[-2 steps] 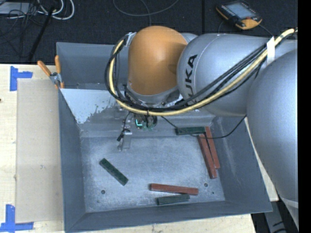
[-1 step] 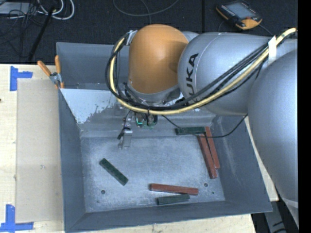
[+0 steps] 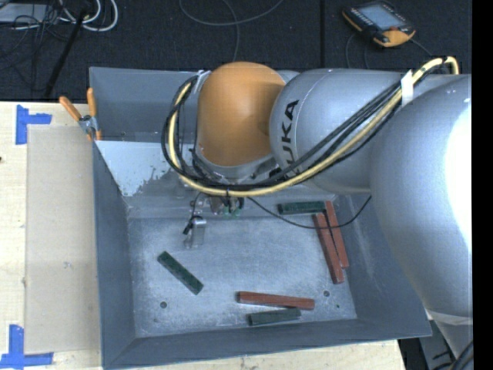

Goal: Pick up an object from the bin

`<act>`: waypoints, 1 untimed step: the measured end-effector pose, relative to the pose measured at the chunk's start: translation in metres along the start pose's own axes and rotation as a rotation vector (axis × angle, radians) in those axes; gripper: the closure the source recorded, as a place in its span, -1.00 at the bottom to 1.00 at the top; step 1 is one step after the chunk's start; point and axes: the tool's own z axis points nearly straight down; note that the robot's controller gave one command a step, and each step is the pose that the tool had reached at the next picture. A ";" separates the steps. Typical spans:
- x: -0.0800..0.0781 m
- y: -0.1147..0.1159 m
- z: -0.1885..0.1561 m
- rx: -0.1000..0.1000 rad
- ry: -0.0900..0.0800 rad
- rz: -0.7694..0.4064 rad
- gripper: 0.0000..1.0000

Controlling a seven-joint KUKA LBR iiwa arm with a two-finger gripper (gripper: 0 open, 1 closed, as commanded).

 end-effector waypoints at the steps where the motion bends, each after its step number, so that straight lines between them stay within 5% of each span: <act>1: 0.031 0.018 0.042 0.000 0.007 -0.272 -1.00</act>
Offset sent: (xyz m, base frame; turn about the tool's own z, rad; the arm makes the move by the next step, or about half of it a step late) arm -0.0676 0.0371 -0.0918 0.0002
